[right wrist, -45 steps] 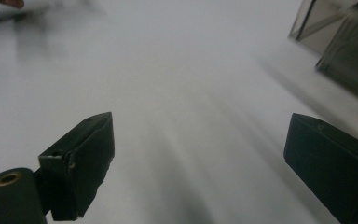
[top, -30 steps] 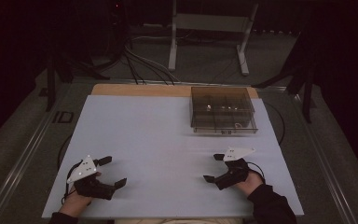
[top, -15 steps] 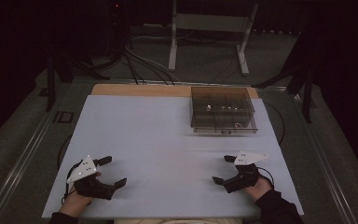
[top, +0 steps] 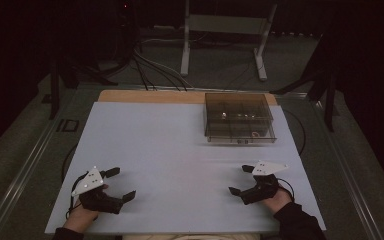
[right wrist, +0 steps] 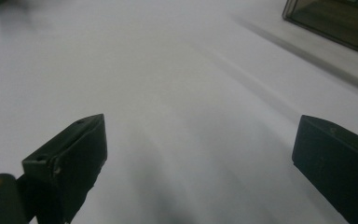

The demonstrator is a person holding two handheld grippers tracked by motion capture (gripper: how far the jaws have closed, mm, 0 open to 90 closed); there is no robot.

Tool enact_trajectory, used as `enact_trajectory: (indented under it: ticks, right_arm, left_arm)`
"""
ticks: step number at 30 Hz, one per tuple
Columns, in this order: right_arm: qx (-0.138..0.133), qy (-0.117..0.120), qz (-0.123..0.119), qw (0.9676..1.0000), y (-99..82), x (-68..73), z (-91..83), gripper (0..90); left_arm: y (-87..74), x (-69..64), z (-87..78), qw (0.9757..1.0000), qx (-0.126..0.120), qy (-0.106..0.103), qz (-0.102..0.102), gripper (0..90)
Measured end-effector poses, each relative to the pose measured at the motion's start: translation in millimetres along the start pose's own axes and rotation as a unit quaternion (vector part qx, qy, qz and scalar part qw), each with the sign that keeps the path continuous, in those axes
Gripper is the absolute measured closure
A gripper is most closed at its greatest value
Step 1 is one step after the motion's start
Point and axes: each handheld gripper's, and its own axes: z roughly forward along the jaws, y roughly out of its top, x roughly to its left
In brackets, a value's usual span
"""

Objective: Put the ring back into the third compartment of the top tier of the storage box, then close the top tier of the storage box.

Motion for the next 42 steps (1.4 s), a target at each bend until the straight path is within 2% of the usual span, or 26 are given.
enact_trajectory:
  ticks: [15, 21, 27, 35, 42]
  right_arm:
    - [0.004, 0.006, -0.01, 0.9999, -0.5, 1.9, 1.4, 3.2]
    - [0.005, 0.023, -0.013, 0.9996, 0.6, 3.1, 2.5, 3.2]
    - [0.002, 0.02, -0.016, 0.9997, 2.6, 5.0, 2.3, 3.1]
    - [-0.013, 0.029, -0.028, 0.9991, 14.5, 10.1, 0.3, 3.1]
    - [-0.026, 0.022, -0.042, 0.9986, 27.7, 12.8, -0.7, 3.2]
  left_arm:
    - [0.0, -0.1, -0.1, 1.0, 0.001, 0.0, 0.001, 0.0]
    - [-0.1, 0.0, -0.1, 1.0, 0.001, 0.0, 0.002, 0.0]
    - [-0.1, 0.1, -0.2, 1.0, 0.0, -0.001, 0.001, 0.0]
    - [-0.1, -0.1, 0.2, 1.0, 0.002, -0.001, 0.002, 0.0]
    - [0.0, -0.1, 0.3, 1.0, 0.002, 0.0, 0.003, 0.0]
